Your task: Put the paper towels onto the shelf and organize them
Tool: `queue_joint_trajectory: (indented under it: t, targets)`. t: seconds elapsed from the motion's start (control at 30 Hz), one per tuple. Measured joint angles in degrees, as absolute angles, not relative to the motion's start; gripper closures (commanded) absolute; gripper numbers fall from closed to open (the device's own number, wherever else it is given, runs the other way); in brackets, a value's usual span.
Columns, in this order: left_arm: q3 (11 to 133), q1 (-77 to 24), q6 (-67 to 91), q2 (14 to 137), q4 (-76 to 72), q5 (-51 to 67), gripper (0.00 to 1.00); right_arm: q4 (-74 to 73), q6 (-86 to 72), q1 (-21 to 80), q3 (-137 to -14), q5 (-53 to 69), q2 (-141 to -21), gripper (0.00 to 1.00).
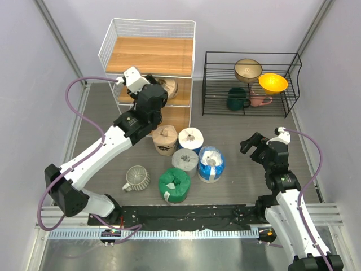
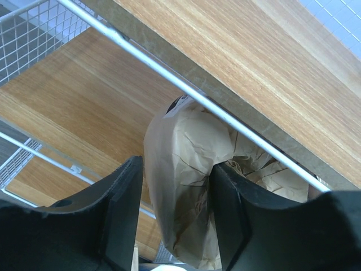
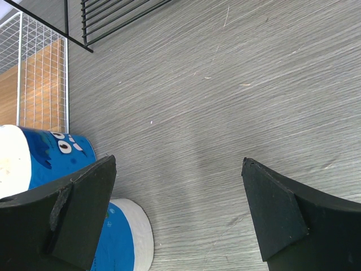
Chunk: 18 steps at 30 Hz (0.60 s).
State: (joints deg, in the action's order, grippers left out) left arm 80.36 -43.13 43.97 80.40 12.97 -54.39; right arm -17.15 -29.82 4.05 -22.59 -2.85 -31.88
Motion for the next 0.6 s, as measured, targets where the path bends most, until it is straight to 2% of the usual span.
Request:
queue_joint_trajectory:
  t: [0.27, 0.6]
  targets:
    - [80.4, -43.1, 43.0, 80.8, 12.2, -53.7, 0.39, -17.2, -29.8, 4.1, -22.6, -2.9, -31.9, 0.01]
    - [80.5, -42.9, 42.9, 80.5, 10.7, -52.4, 0.37, -17.2, -29.8, 4.1, -22.6, -2.9, -31.9, 0.01]
